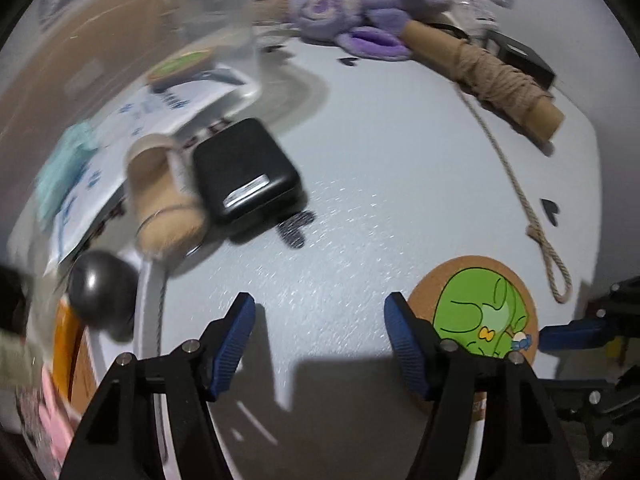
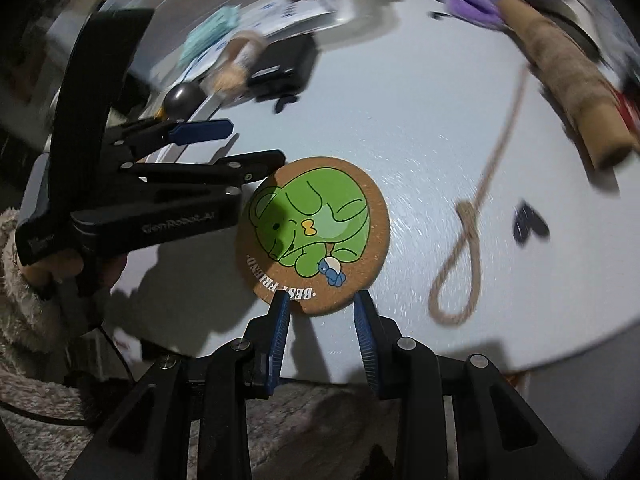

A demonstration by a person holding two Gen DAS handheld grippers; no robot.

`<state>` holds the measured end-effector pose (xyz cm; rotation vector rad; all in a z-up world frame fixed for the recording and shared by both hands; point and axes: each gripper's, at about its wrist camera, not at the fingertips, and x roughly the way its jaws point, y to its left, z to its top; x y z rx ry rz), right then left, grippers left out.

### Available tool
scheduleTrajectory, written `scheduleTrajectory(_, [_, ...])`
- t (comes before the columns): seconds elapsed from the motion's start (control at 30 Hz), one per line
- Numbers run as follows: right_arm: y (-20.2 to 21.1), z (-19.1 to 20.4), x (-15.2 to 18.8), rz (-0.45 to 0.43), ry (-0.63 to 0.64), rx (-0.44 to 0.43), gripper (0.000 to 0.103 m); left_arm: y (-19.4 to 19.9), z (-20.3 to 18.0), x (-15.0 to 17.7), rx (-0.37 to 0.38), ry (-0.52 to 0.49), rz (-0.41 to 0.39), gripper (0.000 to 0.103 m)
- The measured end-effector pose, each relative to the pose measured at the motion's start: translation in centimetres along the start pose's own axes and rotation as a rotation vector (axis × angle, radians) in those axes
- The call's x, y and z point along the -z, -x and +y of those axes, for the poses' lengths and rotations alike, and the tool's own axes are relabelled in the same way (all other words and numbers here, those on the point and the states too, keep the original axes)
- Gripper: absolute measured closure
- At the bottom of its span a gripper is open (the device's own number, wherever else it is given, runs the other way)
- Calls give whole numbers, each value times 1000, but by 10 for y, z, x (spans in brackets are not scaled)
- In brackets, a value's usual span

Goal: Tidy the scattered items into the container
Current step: 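Close the right gripper on the edge of the 'BEST FRIEND' coaster, then lift the coaster off the table with the right gripper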

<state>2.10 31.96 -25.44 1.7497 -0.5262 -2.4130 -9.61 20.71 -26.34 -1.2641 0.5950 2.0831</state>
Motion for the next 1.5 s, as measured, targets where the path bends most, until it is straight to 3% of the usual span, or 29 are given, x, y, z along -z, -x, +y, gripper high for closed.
scheduleTrajectory(0.17, [19, -20, 19, -102, -244, 19, 69, 21, 8, -6, 139, 6, -30, 36])
scheduleTrajectory(0.4, [30, -43, 56, -201, -543, -49, 67, 10, -17, -1, 168, -153, 3, 36])
scheduleTrajectory(0.43, [31, -45, 60, -216, -570, -54, 60, 9, -20, 0, 172, -175, 8, 36])
scheduleTrajectory(0.47, [32, -46, 65, -231, -597, -58, 33, 7, -24, 0, 176, -198, 12, 36])
scheduleTrajectory(0.5, [34, -48, 69, -246, -623, -63, 17, 5, -27, 1, 180, -220, 17, 36])
scheduleTrajectory(0.57, [34, -50, 76, -263, -660, -96, 17, 3, -35, 2, 190, -265, 26, 36])
scheduleTrajectory(0.67, [28, -53, 83, -268, -716, -147, 17, 7, -56, 6, 262, -315, 24, 36])
scheduleTrajectory(0.8, [19, -61, 93, -283, -796, -211, 18, 12, -77, 11, 302, -326, 16, 36])
scheduleTrajectory(0.97, [8, -74, 108, -319, -932, -293, 38, 17, -90, 17, 318, -350, 13, 36])
scheduleTrajectory(1.23, [-1, -82, 122, -365, -1027, -392, 45, 17, -109, 33, 357, -418, 16, 36])
scheduleTrajectory(1.5, [-7, -89, 134, -400, -1102, -489, 64, 18, -116, 39, 418, -462, 28, 38])
